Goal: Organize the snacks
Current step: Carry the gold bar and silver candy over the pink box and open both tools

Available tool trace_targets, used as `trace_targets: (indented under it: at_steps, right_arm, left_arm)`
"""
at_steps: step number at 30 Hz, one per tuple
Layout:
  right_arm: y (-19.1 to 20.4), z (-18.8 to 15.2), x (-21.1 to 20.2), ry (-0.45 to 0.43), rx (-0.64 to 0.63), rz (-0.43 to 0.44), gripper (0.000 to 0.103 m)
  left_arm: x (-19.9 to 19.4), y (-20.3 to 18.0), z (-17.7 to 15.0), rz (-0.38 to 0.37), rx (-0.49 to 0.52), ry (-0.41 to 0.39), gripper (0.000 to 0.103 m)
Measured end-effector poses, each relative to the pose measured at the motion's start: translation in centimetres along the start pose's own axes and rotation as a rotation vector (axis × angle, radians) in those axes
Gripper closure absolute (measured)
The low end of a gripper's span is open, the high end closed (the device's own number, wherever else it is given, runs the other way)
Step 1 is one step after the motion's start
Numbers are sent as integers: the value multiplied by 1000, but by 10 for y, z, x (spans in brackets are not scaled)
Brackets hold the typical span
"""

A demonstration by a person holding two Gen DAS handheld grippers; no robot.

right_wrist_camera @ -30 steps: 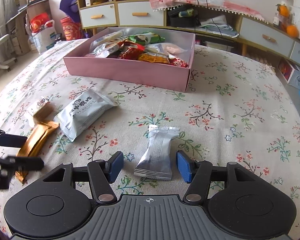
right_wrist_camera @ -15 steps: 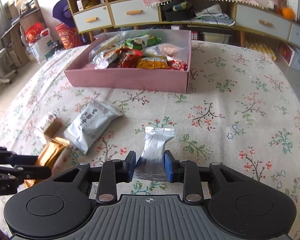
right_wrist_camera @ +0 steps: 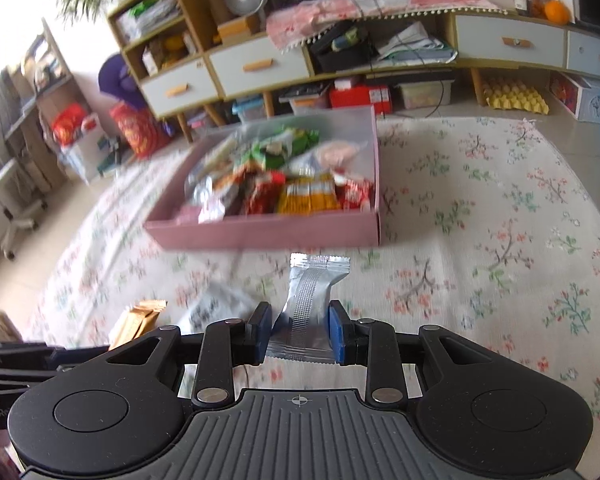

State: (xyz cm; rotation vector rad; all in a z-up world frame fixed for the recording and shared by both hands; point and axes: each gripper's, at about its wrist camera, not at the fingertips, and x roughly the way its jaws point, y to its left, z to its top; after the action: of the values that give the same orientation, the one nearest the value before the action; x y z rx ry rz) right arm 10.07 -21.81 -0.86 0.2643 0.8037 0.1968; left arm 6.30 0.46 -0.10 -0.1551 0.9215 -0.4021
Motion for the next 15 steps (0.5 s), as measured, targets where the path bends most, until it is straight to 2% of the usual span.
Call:
trace_targets:
  at_steps: [9,15]
  right_arm:
    - [-14,34,20,-72,86,45,74]
    - [-30,58,40,-107,148,97,74]
  left_arm:
    - [15,6,29,-19,-61,-54,76]
    - [29,5,62,-19,-50,-67,76]
